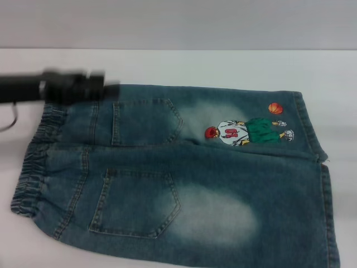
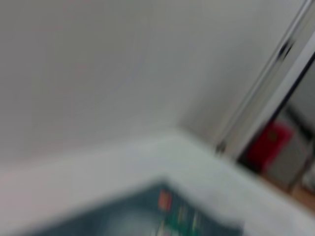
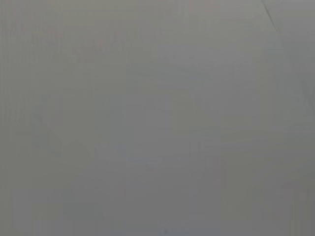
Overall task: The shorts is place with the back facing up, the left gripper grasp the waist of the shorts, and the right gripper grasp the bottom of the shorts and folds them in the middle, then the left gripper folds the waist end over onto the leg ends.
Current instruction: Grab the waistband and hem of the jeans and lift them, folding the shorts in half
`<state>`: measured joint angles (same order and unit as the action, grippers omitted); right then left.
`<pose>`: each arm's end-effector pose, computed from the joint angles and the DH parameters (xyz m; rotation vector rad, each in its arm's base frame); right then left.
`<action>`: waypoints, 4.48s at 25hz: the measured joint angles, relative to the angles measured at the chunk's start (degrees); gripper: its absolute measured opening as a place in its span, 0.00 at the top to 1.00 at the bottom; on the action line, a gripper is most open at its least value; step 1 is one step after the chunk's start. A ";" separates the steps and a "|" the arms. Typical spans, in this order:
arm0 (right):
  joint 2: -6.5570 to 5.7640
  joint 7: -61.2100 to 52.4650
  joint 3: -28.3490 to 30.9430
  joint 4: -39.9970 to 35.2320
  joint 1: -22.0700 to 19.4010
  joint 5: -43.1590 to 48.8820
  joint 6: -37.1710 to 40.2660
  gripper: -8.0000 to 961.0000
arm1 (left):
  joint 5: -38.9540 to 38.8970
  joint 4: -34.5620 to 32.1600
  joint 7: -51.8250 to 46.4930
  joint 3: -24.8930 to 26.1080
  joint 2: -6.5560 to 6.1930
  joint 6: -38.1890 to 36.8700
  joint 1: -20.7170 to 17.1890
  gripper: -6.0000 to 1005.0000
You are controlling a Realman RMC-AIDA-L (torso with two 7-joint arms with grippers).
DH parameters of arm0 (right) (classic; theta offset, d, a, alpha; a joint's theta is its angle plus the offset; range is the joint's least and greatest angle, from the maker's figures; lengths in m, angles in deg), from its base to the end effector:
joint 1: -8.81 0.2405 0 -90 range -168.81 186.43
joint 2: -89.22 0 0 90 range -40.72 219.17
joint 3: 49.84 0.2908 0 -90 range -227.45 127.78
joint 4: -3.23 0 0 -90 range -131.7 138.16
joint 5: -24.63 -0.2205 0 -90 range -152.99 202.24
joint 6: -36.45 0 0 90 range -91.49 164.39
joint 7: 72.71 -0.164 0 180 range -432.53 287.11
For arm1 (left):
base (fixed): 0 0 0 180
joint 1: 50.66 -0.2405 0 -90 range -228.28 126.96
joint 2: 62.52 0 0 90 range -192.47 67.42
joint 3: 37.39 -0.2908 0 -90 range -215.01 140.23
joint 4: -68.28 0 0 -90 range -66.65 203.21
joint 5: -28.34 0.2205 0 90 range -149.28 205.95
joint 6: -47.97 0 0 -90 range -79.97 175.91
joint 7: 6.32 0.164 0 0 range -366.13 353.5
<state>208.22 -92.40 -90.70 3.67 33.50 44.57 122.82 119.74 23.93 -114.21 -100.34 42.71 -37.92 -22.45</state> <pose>0.3909 0.3357 0.0557 -1.1126 0.4947 0.9149 -0.2716 0.3913 0.0492 -2.6729 -0.9769 -0.7174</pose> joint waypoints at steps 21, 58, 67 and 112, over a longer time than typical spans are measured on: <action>-0.18 0.22 -0.05 -2.56 0.51 -0.17 -5.37 0.38 | 39.03 -9.59 -18.85 19.78 0.64 -9.95 -6.10 0.25; -0.10 0.05 -1.37 -3.08 0.26 0.01 -5.36 0.38 | 45.55 -7.85 -18.68 22.11 3.55 -6.56 -8.00 0.25; -0.12 0.00 -2.98 -3.08 0.26 0.06 -5.34 0.38 | 49.30 -7.22 -18.65 22.06 4.61 -5.02 -6.25 0.25; -0.31 0.09 -2.66 -4.44 0.29 -0.32 -8.33 0.38 | 50.20 -8.29 -17.08 21.97 5.78 -7.42 -3.25 0.87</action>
<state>207.91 -92.31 -93.36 -0.77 33.80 44.25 114.49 169.93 15.64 -131.29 -78.37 48.49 -45.34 -25.70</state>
